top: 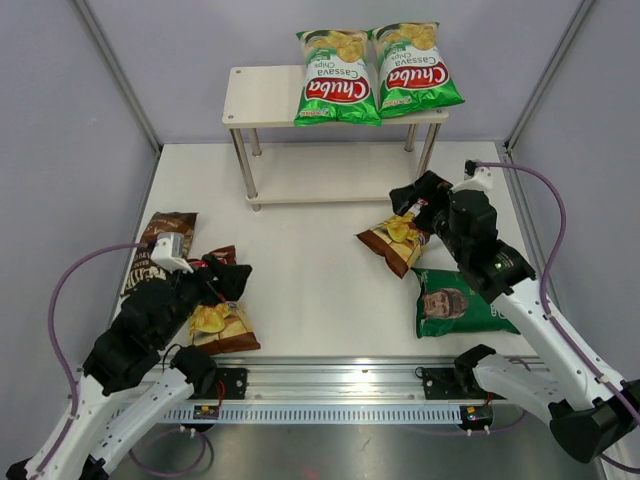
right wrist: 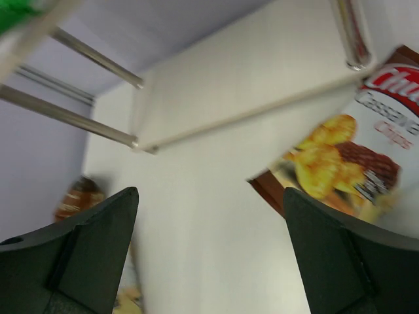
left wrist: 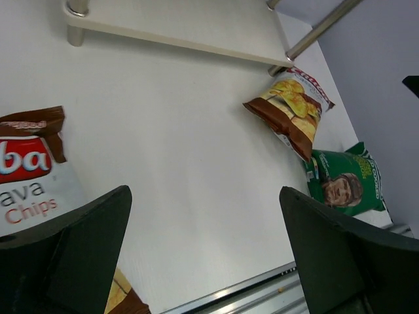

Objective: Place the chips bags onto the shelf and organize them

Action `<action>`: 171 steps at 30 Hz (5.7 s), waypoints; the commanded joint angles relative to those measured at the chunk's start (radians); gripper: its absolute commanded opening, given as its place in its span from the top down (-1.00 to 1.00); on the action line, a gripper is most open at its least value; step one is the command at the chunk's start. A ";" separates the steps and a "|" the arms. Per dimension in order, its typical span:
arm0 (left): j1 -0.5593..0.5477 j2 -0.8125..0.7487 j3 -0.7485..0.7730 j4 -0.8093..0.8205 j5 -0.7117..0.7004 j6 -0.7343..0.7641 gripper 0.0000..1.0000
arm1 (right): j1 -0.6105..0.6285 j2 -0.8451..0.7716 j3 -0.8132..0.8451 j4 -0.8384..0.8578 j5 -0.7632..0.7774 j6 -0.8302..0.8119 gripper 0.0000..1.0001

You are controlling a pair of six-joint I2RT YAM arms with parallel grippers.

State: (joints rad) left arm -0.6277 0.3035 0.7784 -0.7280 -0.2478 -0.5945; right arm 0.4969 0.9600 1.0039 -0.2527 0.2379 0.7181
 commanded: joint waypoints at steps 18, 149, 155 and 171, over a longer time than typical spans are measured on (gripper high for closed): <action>-0.377 0.837 -0.206 1.030 0.383 -0.315 -0.98 | -0.020 -0.262 0.071 -0.592 0.080 -0.290 -0.99; -0.170 0.656 0.898 0.207 -0.351 0.167 1.00 | -0.020 -0.441 0.196 -0.523 -0.034 -0.273 -0.99; 0.038 0.804 1.099 0.153 -0.142 0.102 1.00 | -0.020 -0.454 0.196 -0.525 -0.035 -0.267 -0.99; 0.419 1.230 1.165 0.713 0.300 -0.065 1.00 | -0.020 -0.497 0.237 -0.543 -0.063 -0.256 -0.99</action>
State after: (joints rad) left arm -0.2211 1.5101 1.9388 -0.2787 -0.0322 -0.6411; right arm 0.4820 0.4732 1.2121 -0.8200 0.1909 0.4530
